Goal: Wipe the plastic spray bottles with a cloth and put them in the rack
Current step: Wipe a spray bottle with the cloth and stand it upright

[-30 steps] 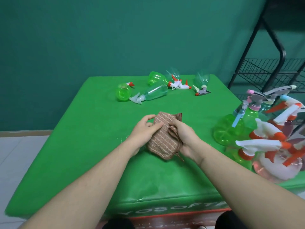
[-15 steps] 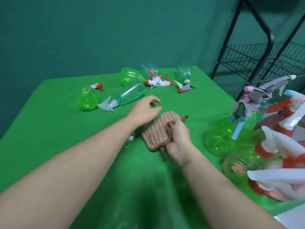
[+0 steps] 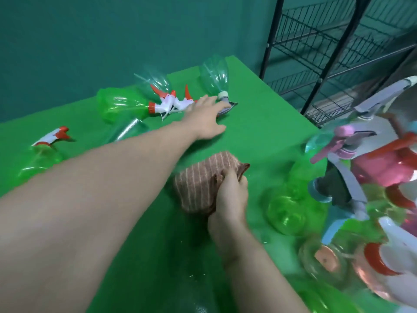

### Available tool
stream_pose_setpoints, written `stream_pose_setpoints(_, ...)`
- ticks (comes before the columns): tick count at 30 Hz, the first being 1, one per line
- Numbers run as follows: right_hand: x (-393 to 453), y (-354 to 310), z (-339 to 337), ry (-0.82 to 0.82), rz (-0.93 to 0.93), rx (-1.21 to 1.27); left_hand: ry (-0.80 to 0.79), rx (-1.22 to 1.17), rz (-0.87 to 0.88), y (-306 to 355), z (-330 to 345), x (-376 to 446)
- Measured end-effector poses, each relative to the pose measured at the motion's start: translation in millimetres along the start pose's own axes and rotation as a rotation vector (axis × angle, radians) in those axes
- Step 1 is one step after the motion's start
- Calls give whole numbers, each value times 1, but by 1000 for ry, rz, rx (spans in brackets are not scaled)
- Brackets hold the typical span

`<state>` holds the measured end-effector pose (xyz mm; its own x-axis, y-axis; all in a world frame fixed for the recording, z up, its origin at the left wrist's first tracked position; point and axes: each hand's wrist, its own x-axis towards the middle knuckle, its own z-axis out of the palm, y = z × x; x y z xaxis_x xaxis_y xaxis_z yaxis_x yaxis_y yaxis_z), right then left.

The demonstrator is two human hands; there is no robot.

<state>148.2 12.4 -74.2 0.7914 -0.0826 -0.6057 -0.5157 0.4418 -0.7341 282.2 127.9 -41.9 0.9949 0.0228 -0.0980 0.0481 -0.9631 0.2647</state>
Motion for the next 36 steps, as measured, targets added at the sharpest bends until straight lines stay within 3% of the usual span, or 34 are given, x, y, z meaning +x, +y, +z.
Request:
stream_pose_setpoints(7, 4, -4, -6, 26, 7, 5, -97, 149, 71, 6, -4, 33)
stream_pose_setpoints(17, -17, -2, -5, 51, -10, 15, 35, 228, 53, -31, -15, -45)
stream_pose_setpoints(21, -26, -2, 5, 9, 19, 16, 84, 324, 13, -59, -22, -40)
stream_pose_setpoints(26, -22, -4, 12, -41, 39, 9, -135, 224, -199, -81, -40, -19)
stream_pose_setpoints(29, -18, -3, 14, -36, 30, 10, -216, 198, -186, -85, -41, -14)
stream_pose_setpoints(36, -25, -3, 14, -27, 38, 14, -194, 281, -106, -92, -38, -36)
